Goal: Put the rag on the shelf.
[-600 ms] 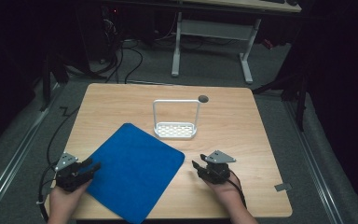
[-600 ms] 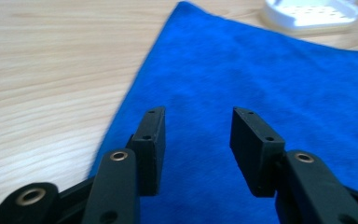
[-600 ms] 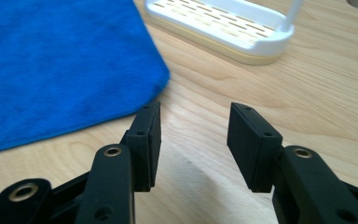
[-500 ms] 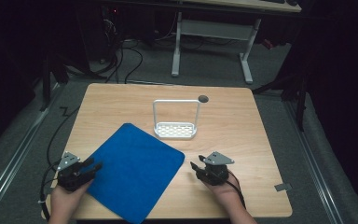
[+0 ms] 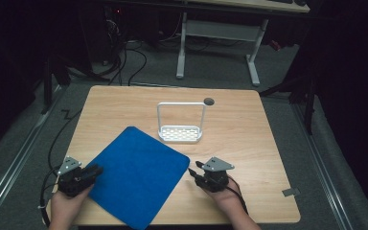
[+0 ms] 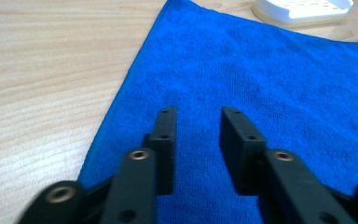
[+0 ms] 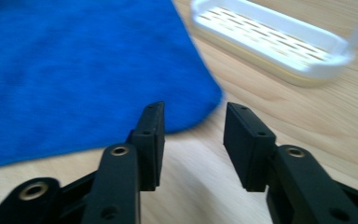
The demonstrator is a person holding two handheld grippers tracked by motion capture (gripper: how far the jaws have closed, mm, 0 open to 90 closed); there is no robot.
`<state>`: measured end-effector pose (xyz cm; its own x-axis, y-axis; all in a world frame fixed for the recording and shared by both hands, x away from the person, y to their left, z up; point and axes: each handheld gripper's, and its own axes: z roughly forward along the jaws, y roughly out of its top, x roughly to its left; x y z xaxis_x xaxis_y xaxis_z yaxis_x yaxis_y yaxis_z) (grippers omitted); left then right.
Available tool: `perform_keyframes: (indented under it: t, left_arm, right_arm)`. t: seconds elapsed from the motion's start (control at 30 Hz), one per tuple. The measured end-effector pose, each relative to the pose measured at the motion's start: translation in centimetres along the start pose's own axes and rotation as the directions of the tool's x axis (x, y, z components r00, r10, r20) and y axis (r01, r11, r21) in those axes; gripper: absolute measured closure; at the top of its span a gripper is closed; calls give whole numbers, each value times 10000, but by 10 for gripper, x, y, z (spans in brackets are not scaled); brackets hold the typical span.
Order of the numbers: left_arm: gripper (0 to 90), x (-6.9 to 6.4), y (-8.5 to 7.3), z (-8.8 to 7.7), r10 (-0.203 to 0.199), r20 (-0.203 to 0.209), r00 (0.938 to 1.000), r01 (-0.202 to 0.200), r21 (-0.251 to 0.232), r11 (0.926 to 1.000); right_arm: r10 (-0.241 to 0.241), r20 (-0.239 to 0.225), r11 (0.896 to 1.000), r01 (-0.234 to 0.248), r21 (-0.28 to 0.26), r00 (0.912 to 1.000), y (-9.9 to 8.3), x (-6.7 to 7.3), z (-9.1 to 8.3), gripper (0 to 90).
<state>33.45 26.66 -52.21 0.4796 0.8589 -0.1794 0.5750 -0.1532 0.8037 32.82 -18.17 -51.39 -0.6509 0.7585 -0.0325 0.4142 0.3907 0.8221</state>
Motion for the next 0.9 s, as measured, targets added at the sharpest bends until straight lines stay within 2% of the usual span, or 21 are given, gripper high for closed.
perform_keyframes:
  t: [0.07, 0.17, 0.2, 0.23, 0.27, 0.33, 0.4, 0.57, 0.73, 0.9]
  left_arm:
    - [787, -1, -2, 0, 127, -5, 9999, -127, 250, 9996]
    - [863, -2, -4, 1, 298, -170, 9994, -287, 627, 9976]
    - [882, -2, -5, 2, 343, -180, 9992, -329, 753, 9966]
    - [900, -3, -6, 3, 415, -229, 9989, -393, 891, 9952]
    - [900, -4, -7, 5, 502, -248, 9984, -474, 1036, 9935]
    - [900, -7, -9, 8, 777, -352, 9964, -726, 1279, 9891]
    - [900, -8, -9, 8, 893, -422, 9951, -831, 1310, 9879]
    - [900, -8, -10, 7, 837, -375, 9958, -783, 1266, 9889]
    - [900, -15, -12, 6, 952, -83, 9954, -932, 1377, 9861]
    - [900, -33, -13, 6, 1382, 456, 9894, -1438, 1610, 9764]
  right_arm:
    - [-150, -337, 9999, 149, -26, 9993, 4, 9, 5, 641]
    - [-489, -1017, 9987, 497, 54, 9936, 10, 27, 16, 726]
    - [-577, -1196, 9982, 591, 83, 9911, 11, 32, 18, 765]
    - [-960, -1543, 9947, 1006, 221, 9833, 14, 42, 25, 862]
    - [-960, -1543, 9947, 1006, 221, 9833, 14, 42, 25, 862]
    - [-1197, -1764, 9911, 1280, 366, 9770, 17, 50, 31, 900]
    - [-1319, -1913, 9880, 1447, 545, 9726, 19, 55, 38, 900]
    - [-1249, -1985, 9798, 1524, 1298, 9721, 15, 57, 48, 900]
    - [-1224, -1986, 9799, 1501, 1314, 9724, 13, 53, 44, 900]
    - [-1090, -1725, 9809, 1341, 1411, 9789, 4, 41, 30, 900]
